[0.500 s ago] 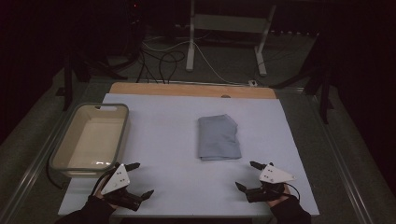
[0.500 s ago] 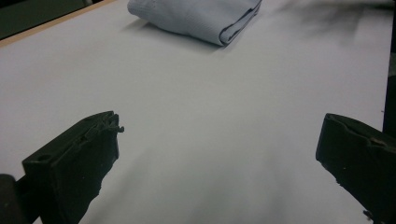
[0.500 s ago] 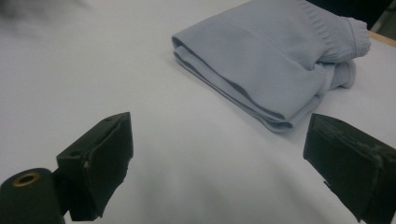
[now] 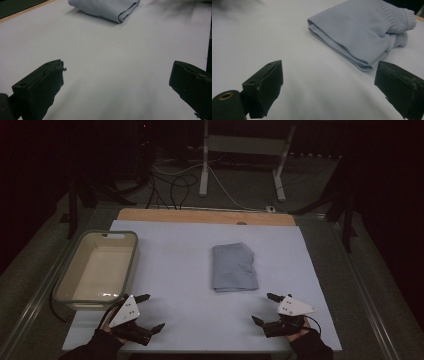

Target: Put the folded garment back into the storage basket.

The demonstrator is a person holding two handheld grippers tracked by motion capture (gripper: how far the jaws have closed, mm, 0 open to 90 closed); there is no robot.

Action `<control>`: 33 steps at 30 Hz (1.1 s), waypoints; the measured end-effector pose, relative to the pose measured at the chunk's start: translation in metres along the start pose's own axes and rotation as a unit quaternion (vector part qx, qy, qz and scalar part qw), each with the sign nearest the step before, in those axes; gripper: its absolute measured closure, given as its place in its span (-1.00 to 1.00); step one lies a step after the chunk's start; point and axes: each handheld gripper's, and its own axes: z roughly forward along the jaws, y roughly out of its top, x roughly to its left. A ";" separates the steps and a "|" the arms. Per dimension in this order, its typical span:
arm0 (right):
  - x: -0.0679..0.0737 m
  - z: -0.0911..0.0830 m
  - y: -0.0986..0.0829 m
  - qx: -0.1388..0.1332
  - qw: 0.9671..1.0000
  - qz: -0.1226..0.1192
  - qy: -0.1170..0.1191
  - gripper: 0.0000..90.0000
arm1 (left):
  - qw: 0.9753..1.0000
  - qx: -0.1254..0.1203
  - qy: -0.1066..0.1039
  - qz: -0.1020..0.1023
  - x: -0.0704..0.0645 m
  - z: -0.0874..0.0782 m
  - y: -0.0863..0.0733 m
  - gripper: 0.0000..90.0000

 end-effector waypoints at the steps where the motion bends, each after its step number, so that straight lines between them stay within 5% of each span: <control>1: 0.000 0.000 0.000 0.000 1.000 0.000 0.001 -0.81 | 1.000 0.000 0.002 0.001 0.000 0.000 0.000 -1.00; 18: 0.003 0.001 0.006 0.002 1.000 -0.004 -0.005 -0.81 | 1.000 -0.006 -0.005 0.004 -0.002 -0.004 0.004 -1.00; 33: 0.006 -0.013 0.025 -0.022 1.000 -0.008 -0.015 -0.81 | 1.000 0.002 -0.020 0.020 -0.006 -0.002 0.026 -1.00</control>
